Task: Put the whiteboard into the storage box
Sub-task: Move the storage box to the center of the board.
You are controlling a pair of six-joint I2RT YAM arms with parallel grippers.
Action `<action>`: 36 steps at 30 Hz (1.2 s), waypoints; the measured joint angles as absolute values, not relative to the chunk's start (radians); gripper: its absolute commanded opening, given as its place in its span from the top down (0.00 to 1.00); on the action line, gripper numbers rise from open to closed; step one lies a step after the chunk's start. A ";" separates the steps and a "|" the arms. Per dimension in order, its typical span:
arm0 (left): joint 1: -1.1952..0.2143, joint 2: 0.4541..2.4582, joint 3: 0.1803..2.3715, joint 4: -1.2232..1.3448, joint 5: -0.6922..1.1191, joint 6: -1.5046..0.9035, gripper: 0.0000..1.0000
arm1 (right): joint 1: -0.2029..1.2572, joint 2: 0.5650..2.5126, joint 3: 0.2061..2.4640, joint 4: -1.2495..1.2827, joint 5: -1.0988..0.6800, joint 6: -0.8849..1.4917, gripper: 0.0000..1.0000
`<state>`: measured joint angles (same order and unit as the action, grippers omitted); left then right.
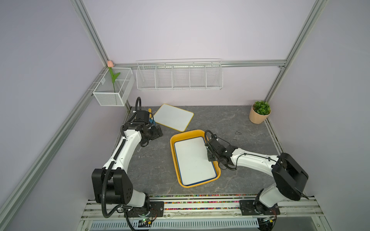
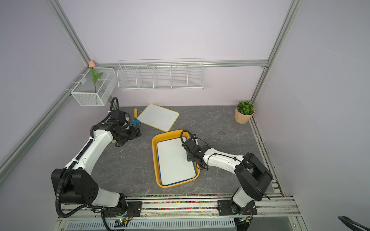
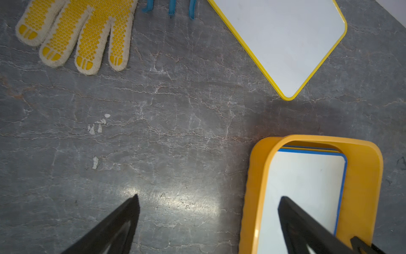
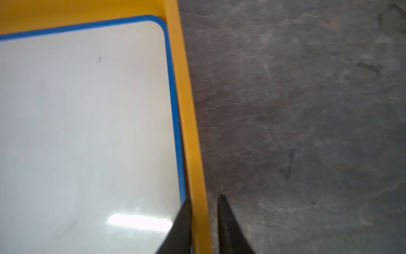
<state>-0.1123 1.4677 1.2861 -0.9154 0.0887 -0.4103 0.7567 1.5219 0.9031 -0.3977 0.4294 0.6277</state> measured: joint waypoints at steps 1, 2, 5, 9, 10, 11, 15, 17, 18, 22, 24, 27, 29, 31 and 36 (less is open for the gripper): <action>-0.115 1.471 1.286 -0.914 0.091 -0.410 0.00 | 0.728 1.502 0.903 -0.417 0.451 0.636 0.41; -0.120 1.474 1.285 -0.911 0.093 -0.411 0.00 | 0.710 1.487 0.903 -0.430 0.463 0.642 0.34; -0.169 1.490 1.276 -0.904 0.097 -0.423 0.00 | 0.675 1.443 0.902 -0.454 0.482 0.665 0.20; -0.295 1.505 1.227 -0.859 0.138 -0.476 0.00 | 0.648 1.374 0.902 -0.456 0.477 0.680 0.13; -0.327 1.505 1.205 -0.843 0.149 -0.496 0.00 | 0.643 1.357 0.902 -0.456 0.472 0.681 0.13; -0.355 1.505 1.182 -0.830 0.160 -0.517 0.00 | 0.641 1.343 0.902 -0.457 0.467 0.680 0.11; -0.463 1.504 1.085 -0.773 0.189 -0.618 0.00 | 0.622 1.293 0.902 -0.461 0.415 0.677 0.09; -0.504 1.501 1.045 -0.745 0.199 -0.668 0.00 | 0.616 1.281 0.902 -0.469 0.385 0.673 0.09; -0.525 1.499 1.028 -0.730 0.201 -0.695 0.00 | 0.615 1.277 0.902 -0.475 0.367 0.673 0.09; -0.610 1.499 0.990 -0.661 0.211 -0.796 0.00 | 0.595 1.246 0.900 -0.491 0.284 0.667 0.09; -0.656 1.510 0.990 -0.619 0.217 -0.840 0.00 | 0.573 1.213 0.899 -0.500 0.244 0.661 0.08; -0.735 1.570 1.029 -0.590 0.205 -0.899 0.00 | 0.538 1.157 0.900 -0.521 0.199 0.644 0.08; -0.774 1.624 1.084 -0.607 0.191 -0.932 0.00 | 0.517 1.129 0.901 -0.540 0.175 0.631 0.07; -0.818 1.691 1.163 -0.611 0.184 -0.965 0.00 | 0.487 1.098 0.901 -0.558 0.146 0.620 0.06; -0.904 1.884 1.405 -0.590 0.199 -1.017 0.01 | 0.406 1.028 0.901 -0.580 0.097 0.595 0.04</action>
<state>-0.9035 1.8835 1.4048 -0.5896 0.1993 -1.0168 0.4065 1.0279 0.9012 -0.5797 0.0975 0.5949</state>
